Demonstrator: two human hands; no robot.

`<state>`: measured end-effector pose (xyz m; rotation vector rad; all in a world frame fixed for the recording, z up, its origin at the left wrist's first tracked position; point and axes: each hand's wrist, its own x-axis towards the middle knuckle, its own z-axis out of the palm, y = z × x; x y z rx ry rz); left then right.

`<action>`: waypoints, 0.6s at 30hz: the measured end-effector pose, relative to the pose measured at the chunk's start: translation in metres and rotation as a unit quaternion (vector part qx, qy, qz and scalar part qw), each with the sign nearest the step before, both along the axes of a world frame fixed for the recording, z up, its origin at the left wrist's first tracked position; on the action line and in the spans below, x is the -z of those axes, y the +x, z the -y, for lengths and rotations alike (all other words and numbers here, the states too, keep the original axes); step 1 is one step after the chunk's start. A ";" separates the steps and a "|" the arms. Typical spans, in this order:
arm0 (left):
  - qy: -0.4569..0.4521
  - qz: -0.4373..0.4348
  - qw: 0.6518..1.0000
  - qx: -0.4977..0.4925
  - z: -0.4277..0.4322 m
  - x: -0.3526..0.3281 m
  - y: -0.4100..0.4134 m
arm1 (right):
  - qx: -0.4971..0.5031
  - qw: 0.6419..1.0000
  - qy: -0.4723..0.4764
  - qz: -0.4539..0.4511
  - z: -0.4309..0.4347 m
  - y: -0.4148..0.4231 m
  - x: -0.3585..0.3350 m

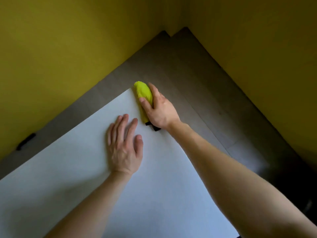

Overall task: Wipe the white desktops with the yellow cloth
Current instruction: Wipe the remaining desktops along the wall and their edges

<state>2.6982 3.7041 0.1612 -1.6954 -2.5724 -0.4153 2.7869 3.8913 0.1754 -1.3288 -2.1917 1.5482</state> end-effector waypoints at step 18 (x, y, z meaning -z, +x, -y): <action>-0.011 -0.018 1.000 -0.004 -0.003 -0.005 0.002 | -0.070 0.993 0.072 -0.069 0.004 0.004 0.009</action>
